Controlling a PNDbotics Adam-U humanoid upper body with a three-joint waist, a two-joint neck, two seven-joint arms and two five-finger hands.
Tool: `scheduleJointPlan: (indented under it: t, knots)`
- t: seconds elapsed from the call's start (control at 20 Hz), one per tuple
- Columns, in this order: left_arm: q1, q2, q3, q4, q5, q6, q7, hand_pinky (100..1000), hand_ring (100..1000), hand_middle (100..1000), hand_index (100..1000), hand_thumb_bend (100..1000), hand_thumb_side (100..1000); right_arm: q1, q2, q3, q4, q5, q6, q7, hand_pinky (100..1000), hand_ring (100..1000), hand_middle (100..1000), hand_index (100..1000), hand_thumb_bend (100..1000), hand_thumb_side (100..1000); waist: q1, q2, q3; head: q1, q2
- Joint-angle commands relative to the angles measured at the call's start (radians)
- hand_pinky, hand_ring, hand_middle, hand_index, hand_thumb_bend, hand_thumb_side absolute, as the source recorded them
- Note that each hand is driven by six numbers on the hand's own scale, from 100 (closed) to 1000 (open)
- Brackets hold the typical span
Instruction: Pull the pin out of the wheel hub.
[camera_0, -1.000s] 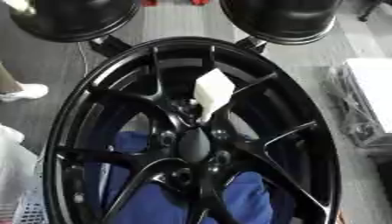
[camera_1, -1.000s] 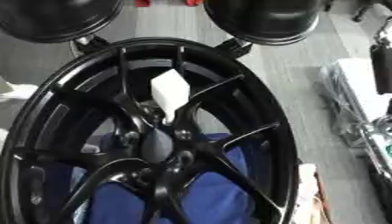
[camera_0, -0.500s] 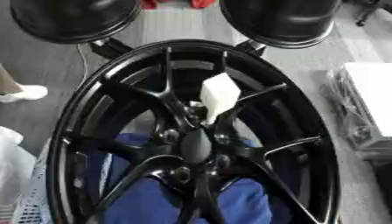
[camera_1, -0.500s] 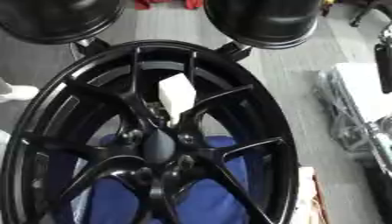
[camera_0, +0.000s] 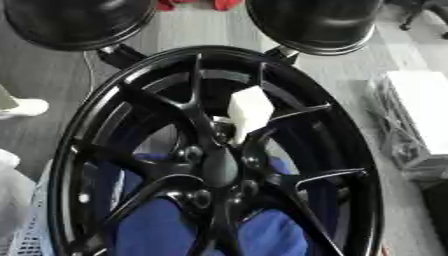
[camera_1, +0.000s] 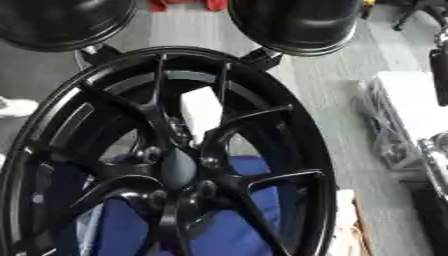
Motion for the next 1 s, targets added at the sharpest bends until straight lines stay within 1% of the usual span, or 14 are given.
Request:
scheduleJointPlan:
  t: [0.05, 0.1, 0.15, 0.3, 0.4, 0.55, 0.7, 0.85, 0.9, 0.95, 1.0]
  knots:
    - [-0.003, 0.021, 0.003, 0.010, 0.001, -0.040, -0.077, 897, 859, 846, 842, 100, 158, -0.005, -0.031, -0.013, -0.018, 0.005, 0.029, -0.030, 507, 628, 697, 558, 100, 500, 0.004, -0.025, -0.001, 0.000, -0.011]
    - [-0.001, 0.021, 0.003, 0.012, -0.001, -0.055, -0.110, 927, 904, 897, 876, 107, 190, -0.005, -0.030, -0.012, -0.018, 0.005, 0.028, -0.030, 507, 628, 697, 558, 100, 501, 0.004, -0.025, -0.001, 0.000, -0.010]
    - [0.000, 0.022, 0.006, 0.013, -0.009, -0.066, -0.133, 924, 900, 896, 882, 136, 165, -0.006, -0.030, -0.012, -0.018, 0.004, 0.027, -0.030, 507, 628, 697, 558, 100, 501, 0.005, -0.025, -0.001, -0.001, -0.010]
    - [0.000, 0.021, 0.014, 0.015, -0.033, -0.079, -0.163, 903, 884, 874, 858, 143, 130, -0.007, -0.029, -0.011, -0.018, 0.004, 0.024, -0.030, 507, 628, 697, 558, 100, 500, 0.006, -0.025, 0.000, -0.001, -0.010]
    - [0.001, 0.021, 0.016, 0.012, -0.041, -0.076, -0.166, 897, 879, 859, 839, 149, 123, -0.007, -0.029, -0.010, -0.018, 0.004, 0.023, -0.030, 507, 627, 697, 558, 100, 500, 0.007, -0.025, 0.000, -0.002, -0.009]
    - [0.000, 0.020, 0.017, 0.007, -0.047, -0.068, -0.165, 894, 876, 855, 839, 146, 130, -0.007, -0.029, -0.010, -0.018, 0.004, 0.022, -0.030, 507, 627, 696, 558, 100, 500, 0.007, -0.026, 0.000, -0.002, -0.009]
    - [-0.001, 0.017, 0.020, 0.002, -0.038, -0.060, -0.160, 869, 850, 812, 814, 100, 148, -0.007, -0.029, -0.009, -0.018, 0.004, 0.022, -0.030, 507, 627, 697, 558, 100, 498, 0.008, -0.026, 0.001, -0.004, -0.009]
    - [-0.006, 0.013, 0.029, -0.010, 0.002, -0.048, -0.135, 844, 817, 771, 795, 100, 171, -0.007, -0.031, -0.009, -0.018, 0.004, 0.023, -0.030, 507, 627, 697, 558, 100, 496, 0.007, -0.028, 0.002, -0.005, -0.007]
    - [-0.007, 0.013, 0.032, -0.019, 0.020, -0.046, -0.121, 827, 785, 732, 775, 100, 262, -0.007, -0.031, -0.008, -0.018, 0.004, 0.023, -0.030, 507, 627, 697, 558, 100, 495, 0.007, -0.029, 0.003, -0.005, -0.007]
    - [-0.009, 0.011, 0.036, -0.033, 0.043, -0.048, -0.101, 814, 762, 700, 764, 100, 298, -0.007, -0.032, -0.008, -0.018, 0.004, 0.024, -0.030, 507, 627, 697, 558, 100, 494, 0.007, -0.029, 0.004, -0.005, -0.006]
    - [-0.009, 0.011, 0.040, -0.050, 0.067, -0.049, -0.077, 786, 706, 639, 744, 100, 358, -0.006, -0.033, -0.007, -0.018, 0.004, 0.025, -0.030, 507, 627, 697, 558, 100, 494, 0.006, -0.030, 0.005, -0.005, -0.005]
